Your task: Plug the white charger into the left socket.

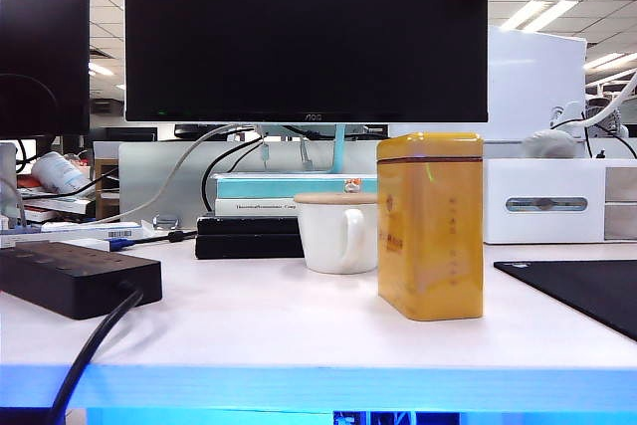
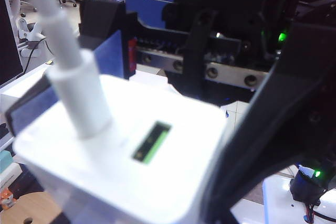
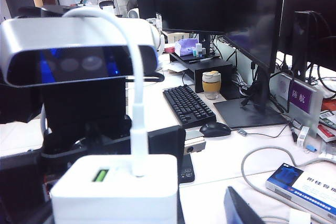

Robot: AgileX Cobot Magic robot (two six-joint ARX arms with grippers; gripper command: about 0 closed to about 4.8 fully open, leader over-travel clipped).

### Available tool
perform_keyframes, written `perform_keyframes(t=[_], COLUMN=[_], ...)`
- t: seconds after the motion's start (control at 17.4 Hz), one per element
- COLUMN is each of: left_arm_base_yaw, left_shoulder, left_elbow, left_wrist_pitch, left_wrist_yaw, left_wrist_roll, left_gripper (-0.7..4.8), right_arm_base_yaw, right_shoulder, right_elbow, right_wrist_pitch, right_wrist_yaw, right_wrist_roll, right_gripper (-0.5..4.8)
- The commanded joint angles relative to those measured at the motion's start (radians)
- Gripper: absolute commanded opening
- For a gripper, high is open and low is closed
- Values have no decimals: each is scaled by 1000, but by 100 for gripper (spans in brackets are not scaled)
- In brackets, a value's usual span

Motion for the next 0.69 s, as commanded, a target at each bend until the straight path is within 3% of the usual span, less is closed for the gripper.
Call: perform_keyframes(t=[0.06, 0.34, 0.4, 0.46, 0.69], left_arm_base_yaw=[0, 0, 0, 0, 0], left_shoulder=[-3, -3, -3, -3, -3], left_elbow=[6, 6, 6, 6, 6], left_wrist_pitch=[13, 13, 14, 14, 14], left_wrist_yaw=[12, 12, 12, 12, 9], left_wrist_roll=[-2, -3, -2, -2, -2], left_gripper=[147, 147, 147, 147, 148], right_arm_base_yaw=[1, 1, 1, 1, 1], right_shoulder=[-1, 9, 9, 9, 9], right_elbow=[5, 5, 5, 5, 5], right_wrist_pitch=[16, 10, 10, 10, 21], right_wrist_yaw=[2, -4, -4, -5, -6], right_wrist_roll=[21, 58, 58, 58, 56], right_gripper=[377, 355, 302, 213, 208])
